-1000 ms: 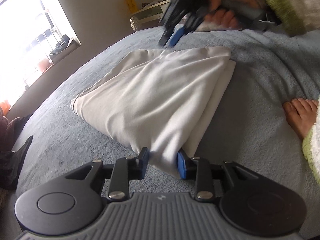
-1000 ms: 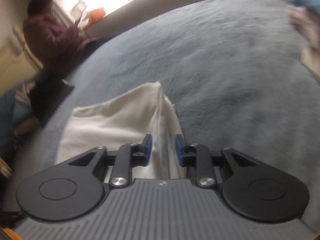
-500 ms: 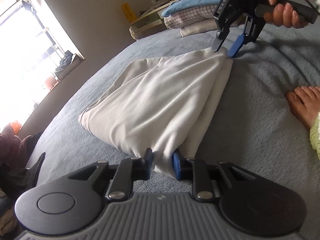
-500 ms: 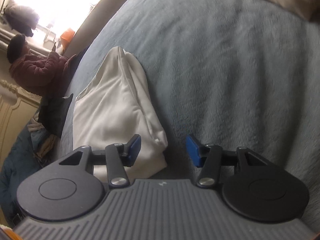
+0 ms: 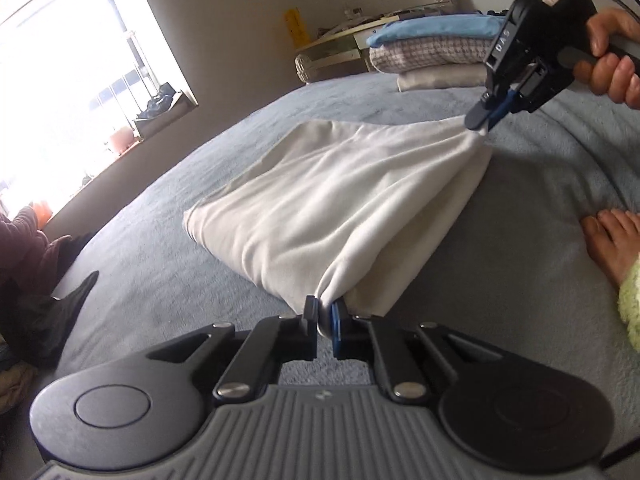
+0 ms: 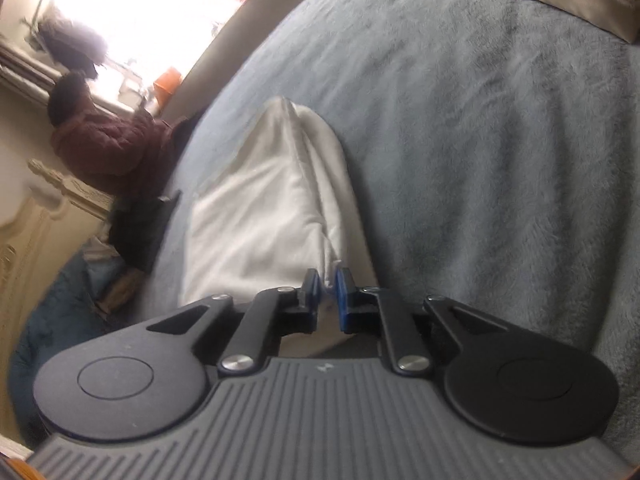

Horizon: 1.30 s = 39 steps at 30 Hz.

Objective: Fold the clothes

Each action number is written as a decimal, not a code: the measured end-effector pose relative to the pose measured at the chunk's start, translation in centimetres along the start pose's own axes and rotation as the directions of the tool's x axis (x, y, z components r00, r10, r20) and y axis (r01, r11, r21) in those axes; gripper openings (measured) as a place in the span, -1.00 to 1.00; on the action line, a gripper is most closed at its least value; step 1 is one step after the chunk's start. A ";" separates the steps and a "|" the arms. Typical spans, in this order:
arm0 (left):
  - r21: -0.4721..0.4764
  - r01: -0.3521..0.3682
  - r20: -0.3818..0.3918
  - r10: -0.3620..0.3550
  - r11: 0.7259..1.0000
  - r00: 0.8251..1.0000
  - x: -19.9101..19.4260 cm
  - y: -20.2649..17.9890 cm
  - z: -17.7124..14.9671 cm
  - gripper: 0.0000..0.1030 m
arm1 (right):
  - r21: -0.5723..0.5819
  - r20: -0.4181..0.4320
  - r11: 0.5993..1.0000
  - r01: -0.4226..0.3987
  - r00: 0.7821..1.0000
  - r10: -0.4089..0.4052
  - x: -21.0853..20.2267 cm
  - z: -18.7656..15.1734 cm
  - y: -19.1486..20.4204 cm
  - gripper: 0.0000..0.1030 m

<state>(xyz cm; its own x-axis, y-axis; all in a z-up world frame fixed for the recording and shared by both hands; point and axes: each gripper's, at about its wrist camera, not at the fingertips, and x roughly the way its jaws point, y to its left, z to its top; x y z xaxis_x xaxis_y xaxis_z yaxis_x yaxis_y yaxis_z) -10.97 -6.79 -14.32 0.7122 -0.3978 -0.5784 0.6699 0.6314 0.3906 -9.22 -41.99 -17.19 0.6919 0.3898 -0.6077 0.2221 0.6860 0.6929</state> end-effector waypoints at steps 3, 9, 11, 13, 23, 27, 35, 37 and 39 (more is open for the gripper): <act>-0.007 -0.003 0.007 0.003 1.000 1.000 -0.2 0.3 0.0 -0.87 | 0.009 -0.006 1.000 -0.002 1.000 0.002 0.1 -0.4 -0.1 -0.85; 0.011 0.012 -0.014 -0.012 1.000 1.000 -0.2 -0.1 -0.5 -0.91 | -0.037 -0.007 0.999 0.018 1.000 -0.019 0.3 -0.3 0.1 -0.85; 0.028 0.013 -0.021 -0.012 1.000 1.000 0.0 -0.4 -0.7 -0.91 | -0.041 -0.021 0.998 0.041 0.999 -0.042 0.9 -0.5 -0.7 -0.85; 0.026 0.013 -0.028 -0.012 1.000 1.000 0.1 -0.5 -0.8 -0.91 | -0.007 -0.025 0.999 0.033 0.999 -0.034 1.3 -0.6 -1.3 -0.83; -0.030 0.034 -0.023 -0.034 0.999 0.999 0.0 0.3 -0.8 -0.91 | -0.017 0.033 1.000 0.004 0.999 -0.003 -1.3 -0.5 -1.0 -0.60; -0.064 0.046 -0.026 -0.048 0.997 0.998 -0.1 0.6 -0.8 -0.91 | -0.067 0.077 0.998 -0.008 0.997 0.014 -2.4 -0.3 -0.2 -0.69; -0.097 0.056 -0.028 -0.059 0.994 0.998 -0.1 0.7 -0.7 -0.91 | -0.383 -0.028 0.923 -0.029 0.999 0.020 1.8 -1.9 4.7 -0.80; -0.107 0.067 -0.036 -0.071 0.992 0.997 -0.1 0.8 -0.8 -0.91 | -0.441 -0.044 0.897 0.015 0.998 -0.039 3.4 -2.5 4.8 -0.86; -0.115 0.086 -0.049 -0.092 0.990 0.995 -0.2 0.9 -0.9 -0.91 | -0.481 -0.049 0.875 0.049 0.995 -0.083 4.4 -2.8 4.9 -0.86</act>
